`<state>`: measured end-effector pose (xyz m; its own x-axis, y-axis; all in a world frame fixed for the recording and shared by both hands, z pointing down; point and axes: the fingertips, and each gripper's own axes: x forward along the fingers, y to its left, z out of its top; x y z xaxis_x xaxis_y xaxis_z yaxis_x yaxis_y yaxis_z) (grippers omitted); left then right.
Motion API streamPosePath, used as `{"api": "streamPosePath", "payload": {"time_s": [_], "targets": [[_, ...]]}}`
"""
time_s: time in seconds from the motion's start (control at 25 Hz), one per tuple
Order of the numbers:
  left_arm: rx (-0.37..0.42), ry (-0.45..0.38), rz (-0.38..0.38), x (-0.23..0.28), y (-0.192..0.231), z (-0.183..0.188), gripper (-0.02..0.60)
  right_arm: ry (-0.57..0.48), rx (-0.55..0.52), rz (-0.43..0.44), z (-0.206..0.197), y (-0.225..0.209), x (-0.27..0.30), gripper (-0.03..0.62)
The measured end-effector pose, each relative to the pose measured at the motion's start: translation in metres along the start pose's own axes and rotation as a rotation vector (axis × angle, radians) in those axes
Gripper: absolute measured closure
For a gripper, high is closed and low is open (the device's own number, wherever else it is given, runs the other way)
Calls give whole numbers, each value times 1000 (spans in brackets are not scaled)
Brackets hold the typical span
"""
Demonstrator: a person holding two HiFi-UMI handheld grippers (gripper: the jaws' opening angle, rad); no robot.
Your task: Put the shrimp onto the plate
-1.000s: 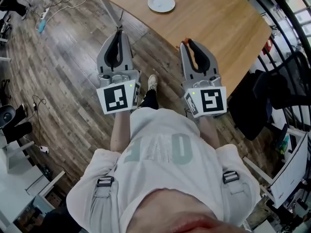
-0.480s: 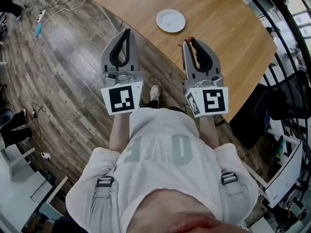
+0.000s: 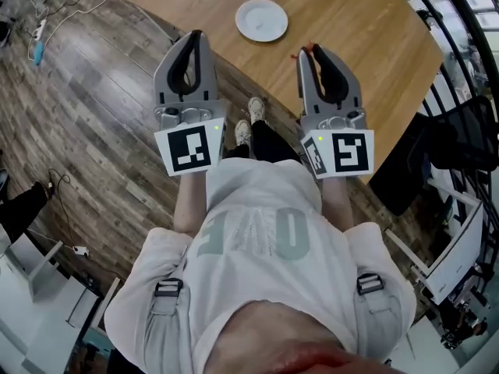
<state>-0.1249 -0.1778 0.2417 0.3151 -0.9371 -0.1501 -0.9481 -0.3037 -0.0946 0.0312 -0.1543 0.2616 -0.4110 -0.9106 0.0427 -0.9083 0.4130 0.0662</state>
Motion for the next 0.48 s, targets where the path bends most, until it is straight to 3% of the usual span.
{"api": "streamPosePath", "payload": {"time_s": [0.48], "targets": [[53,25,16,96,4,-2,571,-29,15,41,5,-70,86,530]]}}
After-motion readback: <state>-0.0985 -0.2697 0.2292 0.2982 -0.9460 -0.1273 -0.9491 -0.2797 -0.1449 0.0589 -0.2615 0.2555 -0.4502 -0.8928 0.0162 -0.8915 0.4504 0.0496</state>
